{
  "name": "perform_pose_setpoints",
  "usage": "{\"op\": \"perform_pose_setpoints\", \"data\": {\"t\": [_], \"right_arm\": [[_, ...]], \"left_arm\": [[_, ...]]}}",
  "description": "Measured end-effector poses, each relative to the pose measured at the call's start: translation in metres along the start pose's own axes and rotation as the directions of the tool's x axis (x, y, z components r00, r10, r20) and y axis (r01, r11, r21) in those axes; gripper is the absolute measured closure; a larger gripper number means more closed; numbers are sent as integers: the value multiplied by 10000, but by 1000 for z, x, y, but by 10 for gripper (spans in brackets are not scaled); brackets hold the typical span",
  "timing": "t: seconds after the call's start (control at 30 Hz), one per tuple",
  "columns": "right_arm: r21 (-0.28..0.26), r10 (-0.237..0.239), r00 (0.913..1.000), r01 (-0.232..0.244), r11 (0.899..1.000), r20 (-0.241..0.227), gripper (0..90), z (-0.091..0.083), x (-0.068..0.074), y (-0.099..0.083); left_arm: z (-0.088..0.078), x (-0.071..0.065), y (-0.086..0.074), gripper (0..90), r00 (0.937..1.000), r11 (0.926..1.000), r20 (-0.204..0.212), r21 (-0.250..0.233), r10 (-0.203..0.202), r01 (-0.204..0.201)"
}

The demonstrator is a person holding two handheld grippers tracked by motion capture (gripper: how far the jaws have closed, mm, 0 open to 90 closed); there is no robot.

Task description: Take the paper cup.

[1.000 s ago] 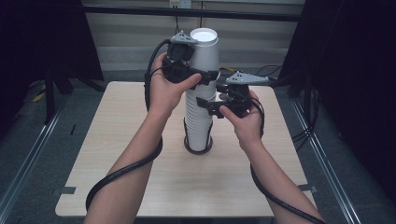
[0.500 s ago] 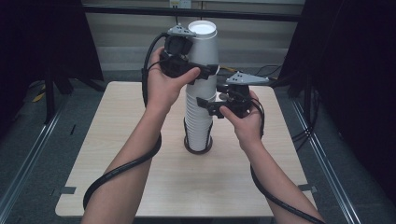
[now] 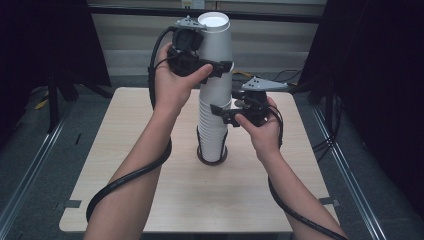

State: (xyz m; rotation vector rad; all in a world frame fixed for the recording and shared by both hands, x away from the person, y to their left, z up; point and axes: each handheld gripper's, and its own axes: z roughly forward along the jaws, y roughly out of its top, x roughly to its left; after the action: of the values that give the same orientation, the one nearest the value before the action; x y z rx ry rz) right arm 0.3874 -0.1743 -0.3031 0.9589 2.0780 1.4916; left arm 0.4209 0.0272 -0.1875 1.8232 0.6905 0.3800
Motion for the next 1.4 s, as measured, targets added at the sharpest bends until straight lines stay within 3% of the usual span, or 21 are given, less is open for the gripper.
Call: {"op": "perform_pose_setpoints", "data": {"t": [0.6,0.67,0.83,1.4], "right_arm": [[33,-78,10000,78,10000,29,119,0,0,0],[-6,-77,10000,77,10000,-4,119,0,0,-1],[-34,-80,10000,80,10000,7,119,0,0,-1],[43,-126,9999,126,9999,42,120,-1,0,-2]], "left_arm": [[-7,-1,6,130,9999,9994,-62,-314,-158,156],[-9,0,7,133,9996,9988,122,-406,-251,255],[-11,0,7,136,9998,9990,113,-412,-178,182],[-44,12,-9,136,9997,9994,-109,-277,-226,223]]}}
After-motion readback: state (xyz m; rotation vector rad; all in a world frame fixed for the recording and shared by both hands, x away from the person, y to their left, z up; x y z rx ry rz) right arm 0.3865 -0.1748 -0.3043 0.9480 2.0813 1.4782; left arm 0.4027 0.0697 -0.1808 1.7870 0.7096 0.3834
